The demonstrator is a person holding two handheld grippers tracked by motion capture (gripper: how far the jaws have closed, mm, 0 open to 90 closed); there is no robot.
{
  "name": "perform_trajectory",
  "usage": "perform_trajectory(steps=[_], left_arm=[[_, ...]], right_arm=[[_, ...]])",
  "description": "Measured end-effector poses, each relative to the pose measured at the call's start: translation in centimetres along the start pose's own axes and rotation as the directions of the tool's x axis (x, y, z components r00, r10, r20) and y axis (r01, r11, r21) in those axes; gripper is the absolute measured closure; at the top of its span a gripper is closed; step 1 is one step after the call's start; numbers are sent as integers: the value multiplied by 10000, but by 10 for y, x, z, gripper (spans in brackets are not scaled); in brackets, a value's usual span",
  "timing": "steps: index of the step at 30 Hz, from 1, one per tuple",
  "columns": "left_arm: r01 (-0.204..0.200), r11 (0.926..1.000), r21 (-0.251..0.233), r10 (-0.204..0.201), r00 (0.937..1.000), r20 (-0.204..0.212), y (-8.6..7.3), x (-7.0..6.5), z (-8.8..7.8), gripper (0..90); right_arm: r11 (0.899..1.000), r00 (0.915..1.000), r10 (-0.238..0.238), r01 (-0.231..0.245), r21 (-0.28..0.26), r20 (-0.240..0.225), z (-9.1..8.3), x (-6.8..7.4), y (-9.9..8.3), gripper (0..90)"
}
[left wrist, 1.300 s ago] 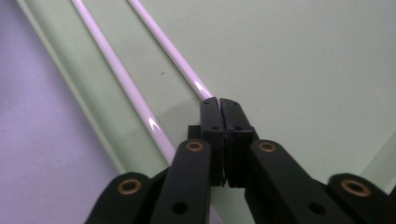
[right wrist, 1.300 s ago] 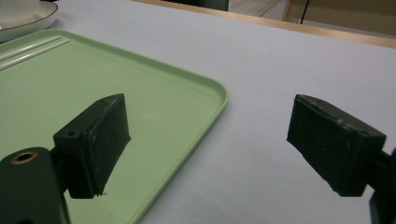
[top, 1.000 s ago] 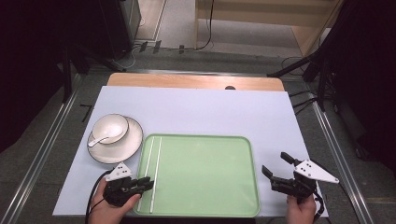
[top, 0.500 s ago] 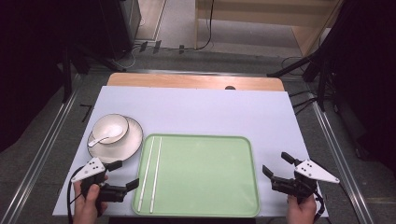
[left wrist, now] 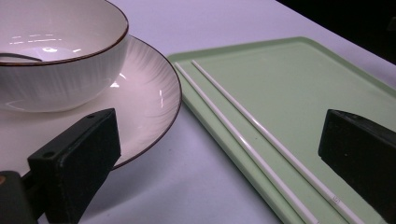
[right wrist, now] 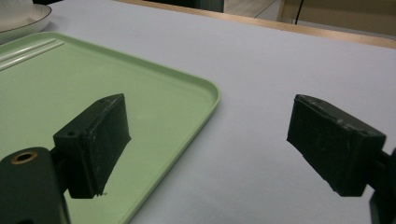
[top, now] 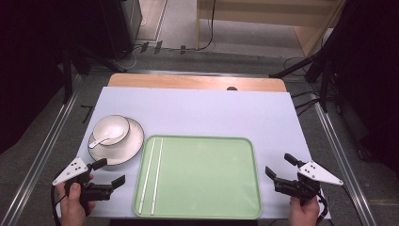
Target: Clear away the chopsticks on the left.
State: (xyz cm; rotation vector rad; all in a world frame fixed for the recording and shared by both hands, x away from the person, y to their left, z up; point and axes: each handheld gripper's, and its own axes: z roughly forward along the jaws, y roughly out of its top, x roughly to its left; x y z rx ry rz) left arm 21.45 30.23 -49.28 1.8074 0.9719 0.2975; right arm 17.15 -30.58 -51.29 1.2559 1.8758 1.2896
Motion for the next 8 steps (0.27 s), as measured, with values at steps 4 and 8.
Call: perform_trajectory(steps=[4,8], left_arm=[[23,10000,-63,-23,10000,-39,-1,3,-2,0],[-18,10000,-21,18,10000,-80,-1,5,-2,0]], right_arm=[[10000,10000,-1,1,-18,7,0,0,0,131],[10000,10000,21,-21,-27,25,0,0,0,131]])
